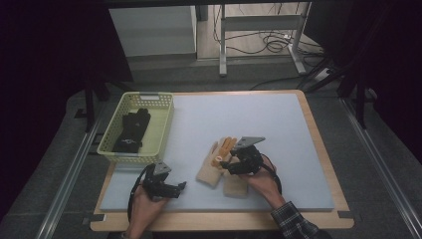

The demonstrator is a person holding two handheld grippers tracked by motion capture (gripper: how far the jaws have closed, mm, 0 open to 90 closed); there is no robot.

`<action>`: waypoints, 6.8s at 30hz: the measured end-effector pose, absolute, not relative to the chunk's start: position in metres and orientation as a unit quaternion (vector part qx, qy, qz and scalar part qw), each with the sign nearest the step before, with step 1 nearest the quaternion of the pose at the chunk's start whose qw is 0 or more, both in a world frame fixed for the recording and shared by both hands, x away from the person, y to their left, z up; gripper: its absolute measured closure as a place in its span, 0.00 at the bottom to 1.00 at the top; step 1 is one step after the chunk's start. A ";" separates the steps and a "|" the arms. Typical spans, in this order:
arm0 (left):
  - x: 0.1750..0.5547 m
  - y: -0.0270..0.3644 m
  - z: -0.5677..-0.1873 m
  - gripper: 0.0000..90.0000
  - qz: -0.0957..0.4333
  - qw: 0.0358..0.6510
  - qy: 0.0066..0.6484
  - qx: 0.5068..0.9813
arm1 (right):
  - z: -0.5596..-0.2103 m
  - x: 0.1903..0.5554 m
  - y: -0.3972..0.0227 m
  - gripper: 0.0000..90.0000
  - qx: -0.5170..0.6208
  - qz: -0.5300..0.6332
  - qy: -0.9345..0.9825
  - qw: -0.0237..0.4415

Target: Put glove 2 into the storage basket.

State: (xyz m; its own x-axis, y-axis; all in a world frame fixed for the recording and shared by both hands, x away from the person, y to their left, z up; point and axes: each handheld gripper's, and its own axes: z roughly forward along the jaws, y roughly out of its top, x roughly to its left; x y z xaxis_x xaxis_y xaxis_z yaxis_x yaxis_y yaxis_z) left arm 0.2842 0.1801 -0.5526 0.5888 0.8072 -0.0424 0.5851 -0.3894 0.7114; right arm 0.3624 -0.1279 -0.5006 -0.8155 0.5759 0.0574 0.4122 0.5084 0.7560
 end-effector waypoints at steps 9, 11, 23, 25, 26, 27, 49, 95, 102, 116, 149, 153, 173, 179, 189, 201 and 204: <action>0.284 0.180 -0.553 0.08 0.158 0.353 0.426 0.818 | -0.519 0.370 -0.094 0.48 0.256 0.356 0.887 0.145; 0.284 0.180 -0.553 0.08 0.159 0.353 0.426 0.818 | -0.524 0.369 -0.090 0.61 0.239 0.344 0.893 0.163; 0.284 0.180 -0.553 0.08 0.160 0.354 0.426 0.817 | -0.477 0.359 -0.115 0.72 0.220 0.389 0.886 0.125; 0.284 0.180 -0.553 0.08 0.160 0.354 0.426 0.817 | -0.467 0.355 -0.124 0.72 0.210 0.394 0.887 0.121; 0.284 0.180 -0.553 0.08 0.159 0.355 0.426 0.817 | -0.464 0.353 -0.128 0.72 0.208 0.394 0.887 0.121; 0.284 0.180 -0.553 0.08 0.160 0.354 0.426 0.817 | -0.460 0.351 -0.132 0.72 0.203 0.395 0.888 0.118; 0.284 0.180 -0.553 0.08 0.159 0.354 0.426 0.818 | -0.494 0.353 -0.179 0.57 0.201 0.402 0.889 0.084; 0.284 0.180 -0.553 0.08 0.159 0.354 0.426 0.818 | -0.502 0.333 -0.217 0.88 0.284 0.386 0.874 0.078; 0.284 0.180 -0.553 0.08 0.159 0.353 0.426 0.818 | -0.528 0.320 -0.207 0.94 0.265 0.384 0.883 0.050; 0.284 0.180 -0.553 0.08 0.159 0.354 0.426 0.818 | -0.532 0.322 -0.173 0.92 0.246 0.397 0.883 0.046; 0.290 0.164 -0.532 0.04 0.104 0.381 0.412 0.821 | -0.522 0.337 -0.250 0.44 0.356 0.371 0.839 0.178; 0.301 0.144 -0.522 0.01 0.083 0.379 0.393 0.834 | -0.524 0.341 -0.262 0.35 0.377 0.361 0.832 0.190; 0.346 0.027 -0.523 0.01 0.100 0.295 0.353 0.882 | -0.531 0.346 -0.269 0.27 0.387 0.354 0.830 0.192; 0.345 0.020 -0.522 0.28 0.094 0.283 0.345 0.890 | -0.531 0.346 -0.269 0.27 0.387 0.353 0.830 0.193; 0.347 0.033 -0.513 0.70 0.064 0.293 0.345 0.889 | -0.531 0.345 -0.269 0.27 0.387 0.353 0.830 0.193; 0.361 0.078 -0.473 0.81 0.095 0.306 0.380 0.868 | -0.531 0.345 -0.268 0.27 0.387 0.353 0.829 0.194; 0.366 0.097 -0.456 0.80 0.116 0.303 0.393 0.860 | -0.531 0.345 -0.269 0.27 0.386 0.353 0.830 0.195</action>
State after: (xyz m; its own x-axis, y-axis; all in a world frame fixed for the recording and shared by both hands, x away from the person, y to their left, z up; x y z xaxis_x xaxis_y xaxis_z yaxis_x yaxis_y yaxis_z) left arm 0.3665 0.0967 -0.4557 0.6633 0.7473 -0.0385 0.6063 -0.5065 0.6131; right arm 0.3452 -0.2686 -0.5308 -0.6259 0.7783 -0.0501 0.5034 0.4523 0.7363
